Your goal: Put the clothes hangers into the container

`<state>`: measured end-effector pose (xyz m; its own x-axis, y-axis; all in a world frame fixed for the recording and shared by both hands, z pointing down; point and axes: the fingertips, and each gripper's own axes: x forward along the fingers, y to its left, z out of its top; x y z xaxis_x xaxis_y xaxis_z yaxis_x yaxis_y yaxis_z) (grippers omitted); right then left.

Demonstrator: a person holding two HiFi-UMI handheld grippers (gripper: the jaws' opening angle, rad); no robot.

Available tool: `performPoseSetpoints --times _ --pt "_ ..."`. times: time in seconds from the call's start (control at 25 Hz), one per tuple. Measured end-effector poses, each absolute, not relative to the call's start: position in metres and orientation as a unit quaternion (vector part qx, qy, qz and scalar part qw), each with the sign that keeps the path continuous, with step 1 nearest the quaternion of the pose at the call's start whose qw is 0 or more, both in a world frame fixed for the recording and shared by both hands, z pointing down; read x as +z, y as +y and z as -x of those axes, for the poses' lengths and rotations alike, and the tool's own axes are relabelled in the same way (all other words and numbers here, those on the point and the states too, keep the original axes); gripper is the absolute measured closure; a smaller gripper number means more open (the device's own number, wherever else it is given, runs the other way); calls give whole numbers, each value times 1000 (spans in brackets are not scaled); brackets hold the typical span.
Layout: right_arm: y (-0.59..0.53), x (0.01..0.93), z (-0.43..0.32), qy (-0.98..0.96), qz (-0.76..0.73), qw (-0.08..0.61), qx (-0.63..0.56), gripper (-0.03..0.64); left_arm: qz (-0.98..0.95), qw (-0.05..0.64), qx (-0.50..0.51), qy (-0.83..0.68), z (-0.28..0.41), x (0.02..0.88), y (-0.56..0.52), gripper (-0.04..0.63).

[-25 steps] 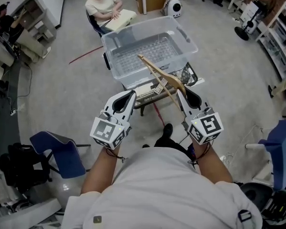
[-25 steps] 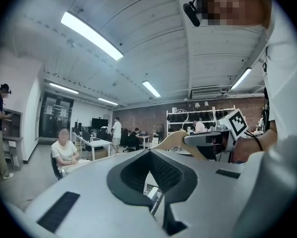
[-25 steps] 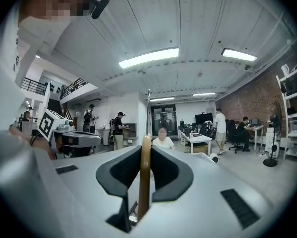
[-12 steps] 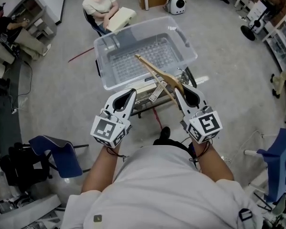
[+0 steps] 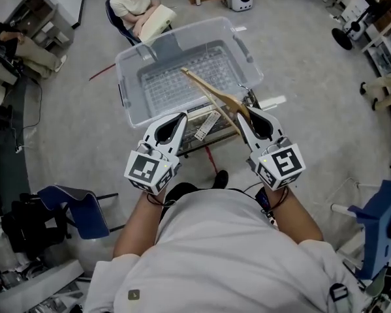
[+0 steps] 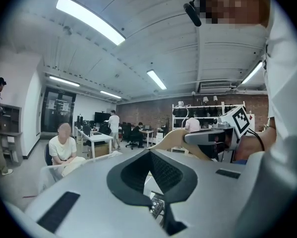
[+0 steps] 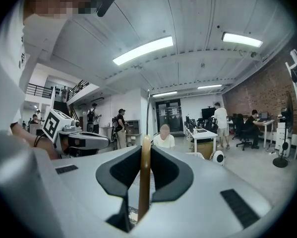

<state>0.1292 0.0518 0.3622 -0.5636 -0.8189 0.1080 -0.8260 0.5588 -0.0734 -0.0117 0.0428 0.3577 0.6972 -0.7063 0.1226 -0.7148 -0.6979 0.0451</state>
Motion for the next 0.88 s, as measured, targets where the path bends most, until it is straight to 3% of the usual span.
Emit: performPoseSetpoints --times 0.4,0.88 --pt "25 369 -131 -876 -477 35 66 551 -926 53 48 -372 10 371 13 579" --pt "-12 369 -76 -870 -485 57 69 551 -936 49 34 -346 51 363 -29 579"
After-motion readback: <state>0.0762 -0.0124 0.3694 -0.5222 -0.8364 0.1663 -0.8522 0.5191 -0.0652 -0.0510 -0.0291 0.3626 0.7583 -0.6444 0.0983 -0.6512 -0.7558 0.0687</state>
